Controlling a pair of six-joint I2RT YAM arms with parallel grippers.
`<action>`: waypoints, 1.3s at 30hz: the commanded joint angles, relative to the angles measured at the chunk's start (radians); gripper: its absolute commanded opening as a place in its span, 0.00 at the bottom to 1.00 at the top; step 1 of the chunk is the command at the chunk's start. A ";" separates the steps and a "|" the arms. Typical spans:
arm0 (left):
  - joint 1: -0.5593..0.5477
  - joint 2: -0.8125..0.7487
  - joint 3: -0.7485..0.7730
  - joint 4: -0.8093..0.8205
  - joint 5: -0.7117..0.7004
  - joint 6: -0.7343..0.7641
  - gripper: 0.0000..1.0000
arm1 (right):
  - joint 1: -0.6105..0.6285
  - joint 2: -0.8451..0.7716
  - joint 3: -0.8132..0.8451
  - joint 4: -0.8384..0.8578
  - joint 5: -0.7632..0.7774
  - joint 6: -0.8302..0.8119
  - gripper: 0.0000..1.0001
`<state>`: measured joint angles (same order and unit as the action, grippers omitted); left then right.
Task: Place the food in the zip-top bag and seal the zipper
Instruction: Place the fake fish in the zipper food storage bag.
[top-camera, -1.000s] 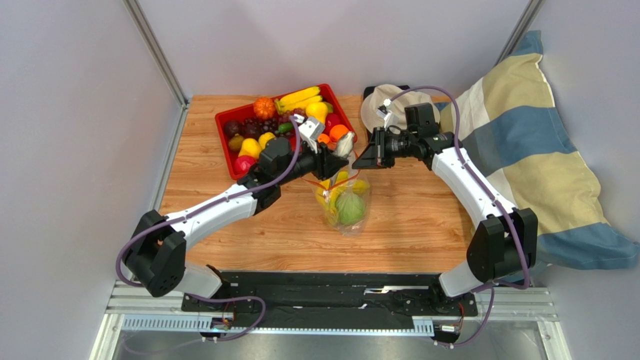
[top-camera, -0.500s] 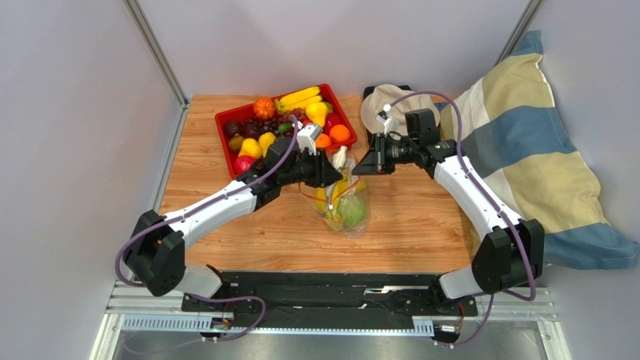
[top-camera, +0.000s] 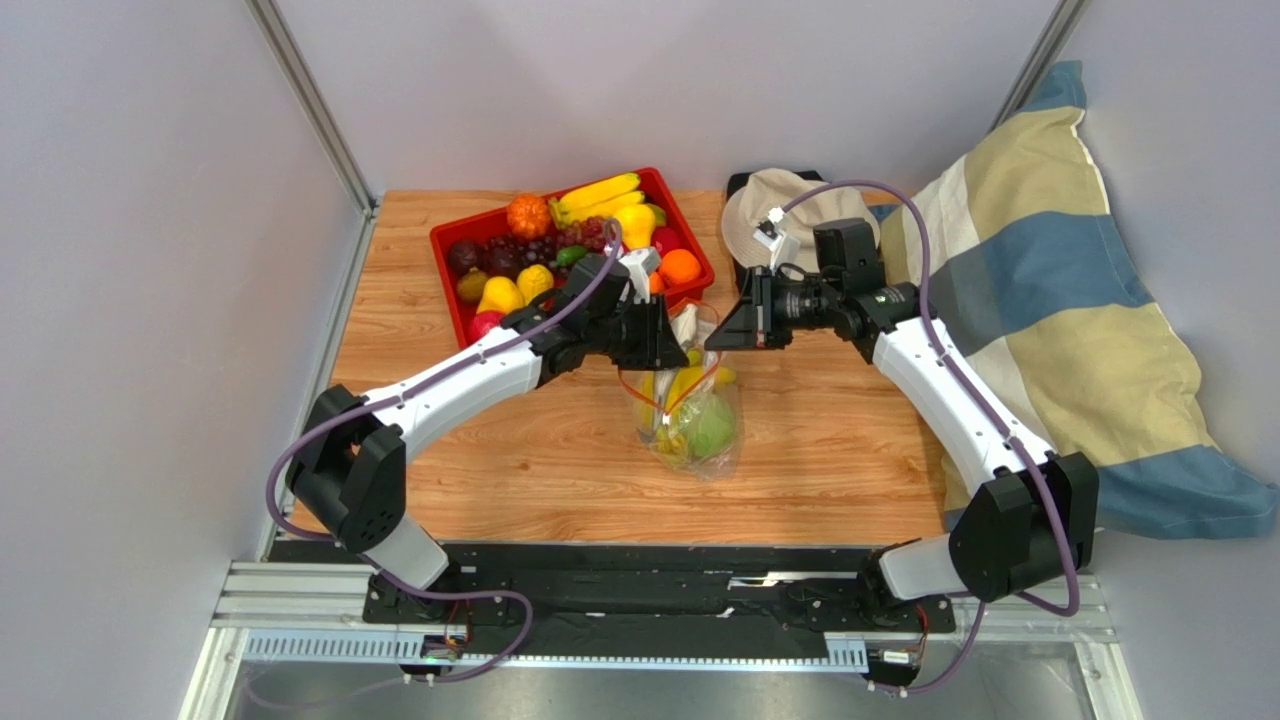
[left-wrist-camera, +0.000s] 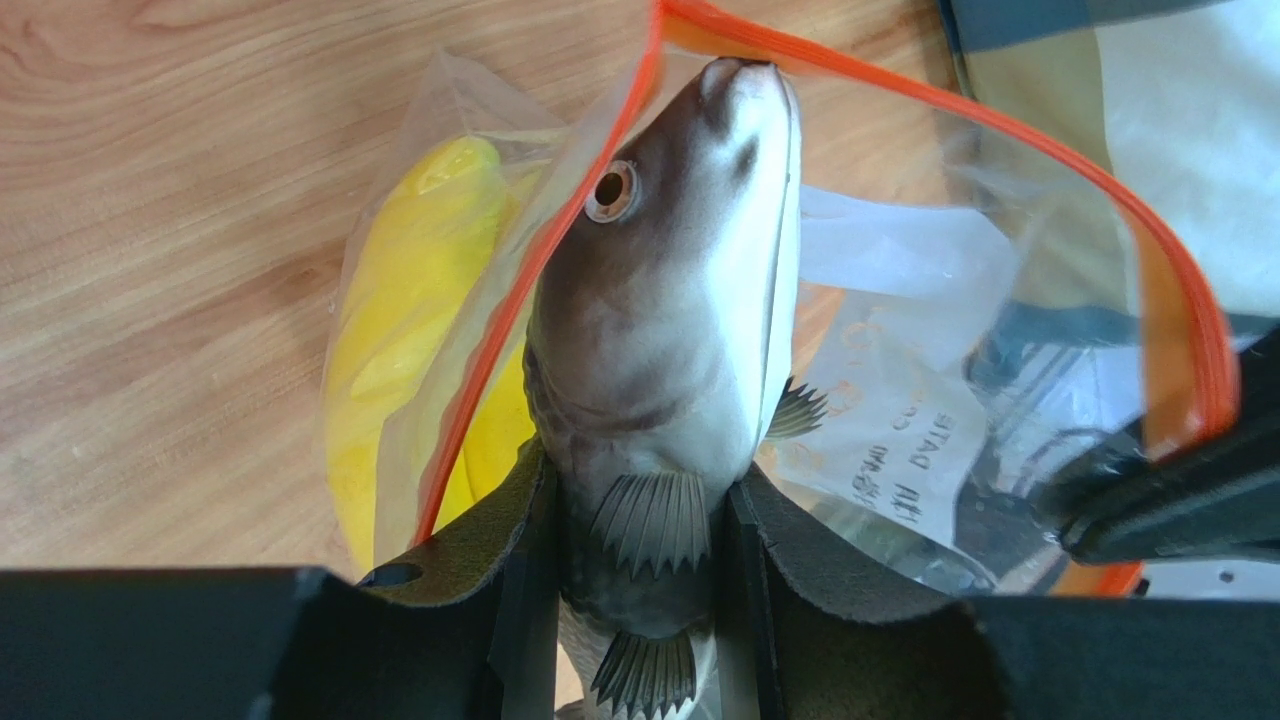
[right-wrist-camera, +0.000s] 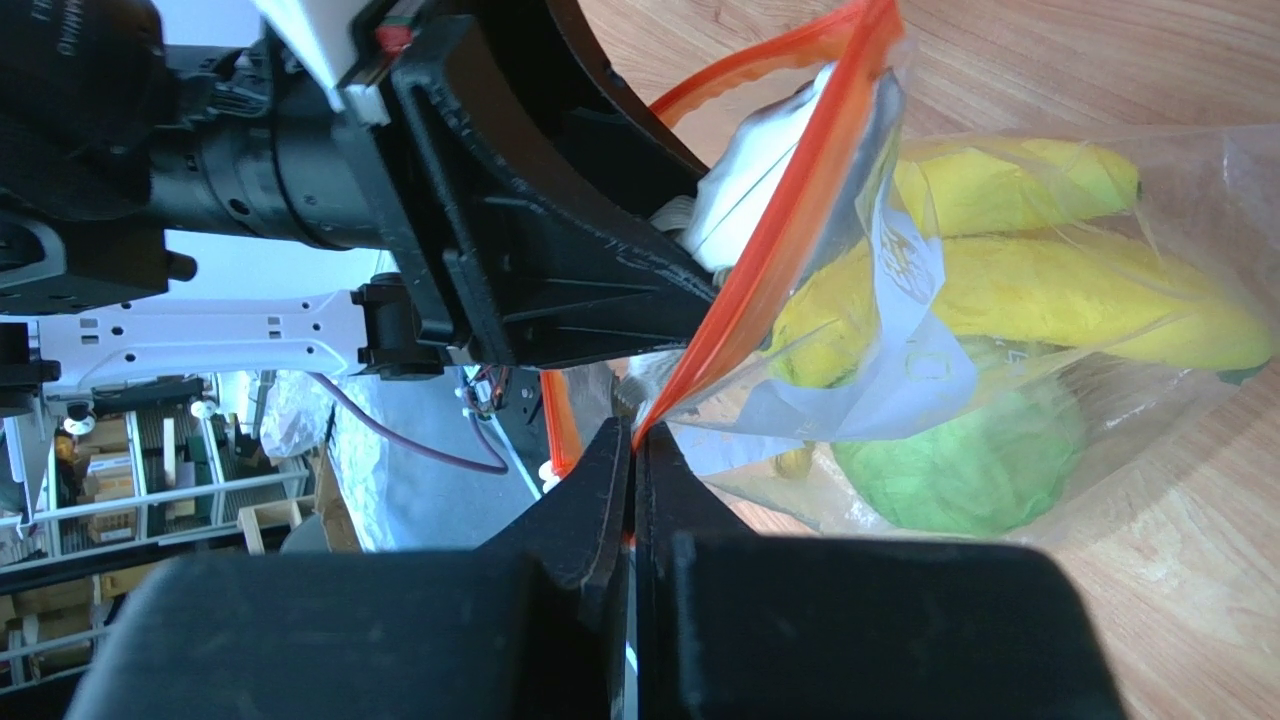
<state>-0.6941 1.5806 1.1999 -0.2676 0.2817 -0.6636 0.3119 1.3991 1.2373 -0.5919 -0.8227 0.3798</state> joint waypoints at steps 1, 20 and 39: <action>-0.033 -0.057 0.066 -0.035 0.059 0.154 0.19 | 0.004 -0.037 -0.009 0.030 0.004 -0.018 0.00; 0.036 0.087 0.222 -0.259 0.071 0.188 0.34 | 0.004 -0.026 0.013 0.044 -0.050 0.008 0.00; 0.165 -0.190 0.179 -0.173 0.162 0.314 0.99 | -0.034 -0.052 -0.038 0.067 -0.026 0.077 0.00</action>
<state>-0.5926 1.6207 1.4601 -0.4923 0.3676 -0.4789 0.2996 1.3674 1.1900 -0.5636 -0.8463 0.4408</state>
